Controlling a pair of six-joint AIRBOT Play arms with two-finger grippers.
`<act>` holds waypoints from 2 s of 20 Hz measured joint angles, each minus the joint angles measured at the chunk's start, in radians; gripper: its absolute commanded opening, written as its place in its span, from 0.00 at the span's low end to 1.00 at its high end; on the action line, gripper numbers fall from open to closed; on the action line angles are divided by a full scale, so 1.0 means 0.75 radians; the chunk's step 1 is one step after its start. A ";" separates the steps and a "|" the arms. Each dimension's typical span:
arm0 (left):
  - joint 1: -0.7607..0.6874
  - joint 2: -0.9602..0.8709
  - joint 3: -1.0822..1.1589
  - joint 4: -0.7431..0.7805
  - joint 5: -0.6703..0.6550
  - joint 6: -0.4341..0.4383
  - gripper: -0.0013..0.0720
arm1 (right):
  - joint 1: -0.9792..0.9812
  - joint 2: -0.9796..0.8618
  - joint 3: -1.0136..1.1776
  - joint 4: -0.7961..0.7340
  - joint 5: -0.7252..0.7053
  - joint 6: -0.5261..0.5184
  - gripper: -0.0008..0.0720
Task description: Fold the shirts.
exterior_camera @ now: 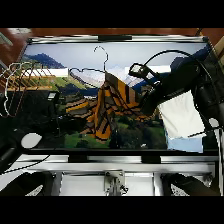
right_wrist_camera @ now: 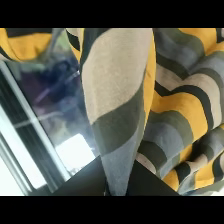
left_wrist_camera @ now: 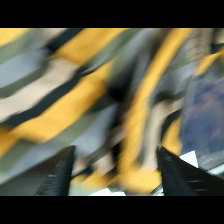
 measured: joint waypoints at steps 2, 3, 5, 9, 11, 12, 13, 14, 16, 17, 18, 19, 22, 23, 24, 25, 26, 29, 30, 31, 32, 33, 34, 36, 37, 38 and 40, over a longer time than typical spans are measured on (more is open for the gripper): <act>-0.081 -0.091 0.011 -0.017 0.172 -0.112 0.89 | 0.001 0.003 0.000 0.022 0.000 0.029 0.08; -0.107 -0.135 0.028 -0.022 0.240 -0.163 0.89 | 0.002 0.003 0.000 0.030 0.001 0.037 0.08; -0.135 -0.212 0.076 -0.028 0.329 -0.233 0.89 | 0.002 0.003 0.000 0.039 0.000 0.051 0.08; -0.160 -0.313 0.182 -0.036 0.444 -0.295 0.83 | 0.002 0.003 0.000 0.048 0.001 0.061 0.08; -0.165 -0.348 0.220 -0.037 0.479 -0.306 0.83 | 0.002 0.003 0.000 0.050 0.001 0.061 0.08; -0.165 -0.364 0.231 -0.037 0.486 -0.307 0.83 | 0.002 0.003 0.000 0.051 0.001 0.061 0.08; -0.164 -0.378 0.241 -0.037 0.486 -0.301 0.70 | 0.002 0.003 0.000 0.051 0.001 0.062 0.08; -0.157 -0.388 0.248 -0.037 0.474 -0.289 0.62 | 0.002 0.003 0.000 0.051 0.001 0.062 0.08; -0.135 -0.398 0.255 -0.036 0.436 -0.264 0.60 | 0.002 0.003 0.000 0.051 -0.001 0.062 0.08; -0.121 -0.399 0.258 -0.036 0.414 -0.252 0.49 | 0.002 0.003 0.000 0.051 -0.001 0.060 0.08; -0.110 -0.401 0.260 -0.035 0.395 -0.243 0.47 | 0.002 0.003 0.000 0.051 -0.001 0.053 0.08; -0.100 -0.401 0.260 -0.034 0.379 -0.237 0.47 | 0.002 0.003 0.000 0.051 -0.002 0.047 0.08; -0.089 -0.401 0.263 -0.031 0.352 -0.226 0.47 | 0.002 0.003 0.000 0.049 -0.003 0.037 0.08; -0.095 -0.402 0.263 -0.031 0.345 -0.224 0.47 | 0.002 0.003 0.000 0.048 -0.003 0.033 0.08; -0.105 -0.405 0.263 -0.032 0.343 -0.223 0.47 | 0.002 0.003 0.000 0.047 -0.003 0.032 0.08; -0.116 -0.408 0.263 -0.032 0.338 -0.222 0.47 | 0.002 0.003 0.000 0.047 -0.003 0.032 0.08; -0.126 -0.412 0.263 -0.032 0.338 -0.222 0.47 | 0.002 0.003 0.000 0.046 -0.003 0.030 0.08; -0.150 -0.417 0.263 -0.033 0.346 -0.218 0.47 | 0.002 0.003 0.000 0.046 -0.003 0.028 0.08; -0.154 -0.418 0.263 -0.033 0.346 -0.218 0.46 | 0.002 0.003 0.000 0.046 -0.003 0.028 0.08; -0.157 -0.420 0.263 -0.033 0.349 -0.218 0.30 | 0.002 0.003 0.000 0.046 -0.003 0.028 0.08; -0.159 -0.426 0.263 -0.033 0.352 -0.218 0.20 | 0.002 0.003 0.000 0.045 -0.003 0.028 0.08; -0.161 -0.434 0.263 -0.033 0.352 -0.216 0.20 | 0.002 0.003 0.000 0.045 -0.003 0.028 0.08; -0.162 -0.448 0.263 -0.032 0.353 -0.212 0.20 | 0.002 0.003 0.000 0.045 -0.003 0.028 0.08; -0.159 -0.478 0.263 -0.034 0.355 -0.207 0.07 | 0.002 0.003 0.000 0.045 -0.003 0.028 0.08; -0.154 -0.489 0.263 -0.033 0.361 -0.202 0.07 | 0.002 0.003 0.000 0.046 -0.003 0.028 0.08; -0.149 -0.496 0.263 -0.035 0.376 -0.202 0.07 | 0.002 0.003 0.000 0.045 -0.003 0.028 0.08; -0.139 -0.500 0.264 -0.036 0.416 -0.201 0.07 | 0.002 0.003 0.000 0.044 -0.003 0.028 0.08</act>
